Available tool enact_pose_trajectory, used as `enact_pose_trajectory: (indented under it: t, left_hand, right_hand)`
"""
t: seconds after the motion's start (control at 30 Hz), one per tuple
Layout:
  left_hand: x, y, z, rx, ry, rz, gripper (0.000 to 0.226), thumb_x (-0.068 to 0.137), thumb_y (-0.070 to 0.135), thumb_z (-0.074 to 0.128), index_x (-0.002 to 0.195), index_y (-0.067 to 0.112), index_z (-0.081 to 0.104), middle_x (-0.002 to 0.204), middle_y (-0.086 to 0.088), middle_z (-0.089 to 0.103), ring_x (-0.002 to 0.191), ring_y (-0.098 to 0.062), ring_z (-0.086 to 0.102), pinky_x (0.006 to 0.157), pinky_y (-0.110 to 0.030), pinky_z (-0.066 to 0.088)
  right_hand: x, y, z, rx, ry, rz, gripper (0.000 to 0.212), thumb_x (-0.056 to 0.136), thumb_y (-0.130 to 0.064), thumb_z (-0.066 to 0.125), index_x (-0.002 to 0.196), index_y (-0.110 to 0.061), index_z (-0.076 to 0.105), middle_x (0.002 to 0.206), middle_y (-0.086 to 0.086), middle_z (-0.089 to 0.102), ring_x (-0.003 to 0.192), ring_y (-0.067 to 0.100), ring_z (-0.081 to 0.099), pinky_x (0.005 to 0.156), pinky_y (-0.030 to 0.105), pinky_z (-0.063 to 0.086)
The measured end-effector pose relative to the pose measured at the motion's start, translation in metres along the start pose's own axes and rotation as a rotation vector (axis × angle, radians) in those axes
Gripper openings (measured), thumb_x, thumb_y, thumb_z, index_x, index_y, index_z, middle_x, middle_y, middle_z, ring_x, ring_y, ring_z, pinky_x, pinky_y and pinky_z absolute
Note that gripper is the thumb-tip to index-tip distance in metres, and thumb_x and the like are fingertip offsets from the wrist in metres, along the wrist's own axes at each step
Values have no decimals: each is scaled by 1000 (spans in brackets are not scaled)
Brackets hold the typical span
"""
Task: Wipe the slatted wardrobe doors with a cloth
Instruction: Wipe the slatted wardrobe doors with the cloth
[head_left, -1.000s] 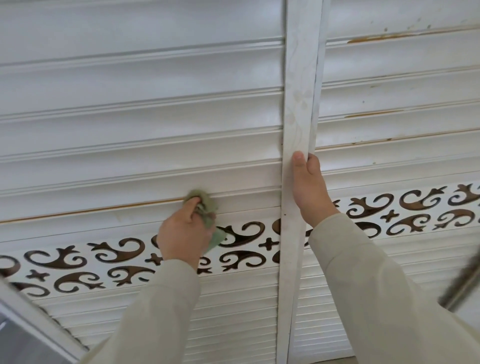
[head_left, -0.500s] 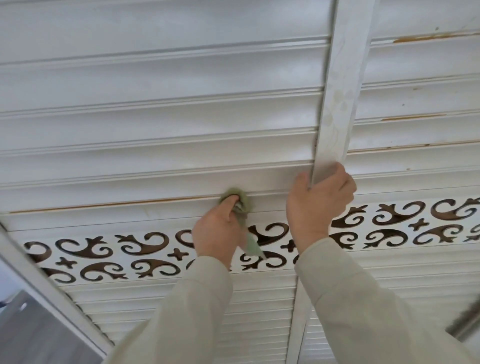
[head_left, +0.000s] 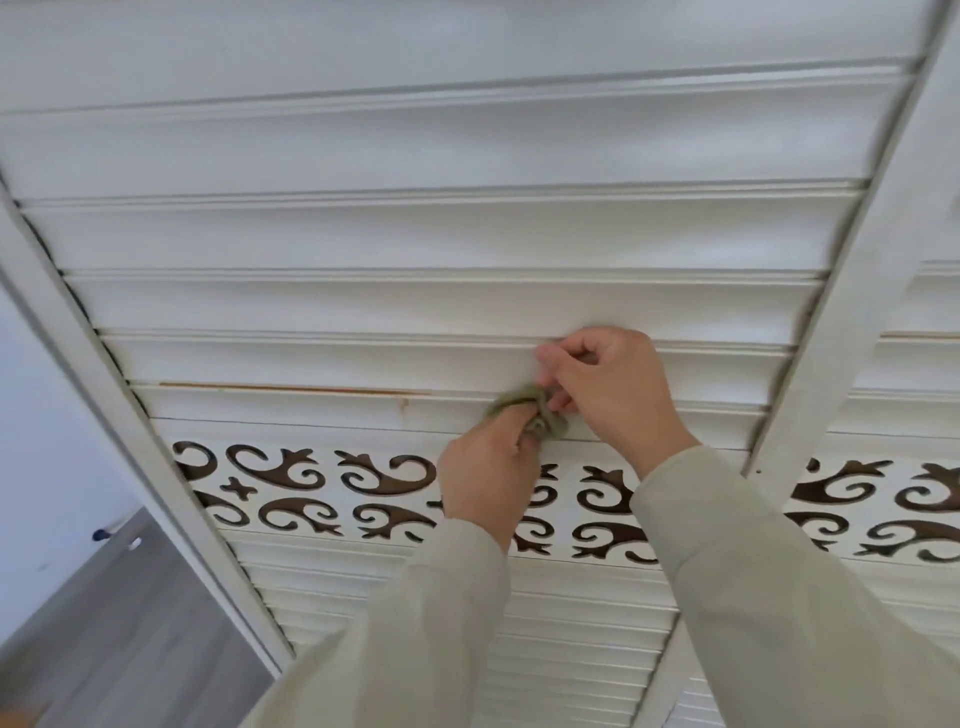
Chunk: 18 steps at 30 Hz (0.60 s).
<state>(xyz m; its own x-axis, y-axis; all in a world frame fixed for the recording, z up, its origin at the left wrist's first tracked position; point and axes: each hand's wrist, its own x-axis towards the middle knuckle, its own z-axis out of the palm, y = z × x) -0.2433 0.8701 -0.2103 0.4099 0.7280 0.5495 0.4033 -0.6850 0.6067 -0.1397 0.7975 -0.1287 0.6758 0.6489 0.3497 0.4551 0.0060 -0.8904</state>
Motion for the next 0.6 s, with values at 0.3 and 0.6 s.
enact_pose_trajectory:
  t: [0.3, 0.6]
  left_hand:
    - [29, -87, -70, -129, 226, -370, 22, 85, 22, 49, 89, 31, 69, 63, -1, 63, 62, -33, 62, 61, -37, 55]
    - [23, -59, -47, -60, 62, -111, 34, 79, 33, 39, 93, 32, 70, 69, 4, 68, 61, -24, 61, 61, -32, 53]
  right_hand:
    - [-5, -2, 24, -2, 240, 55, 27, 81, -35, 78, 71, -13, 66, 64, -2, 71, 56, 14, 68, 57, 26, 55]
    - [2, -25, 65, -228, 165, -74, 22, 83, -42, 73, 73, -24, 66, 66, -7, 69, 67, 6, 66, 65, 20, 51]
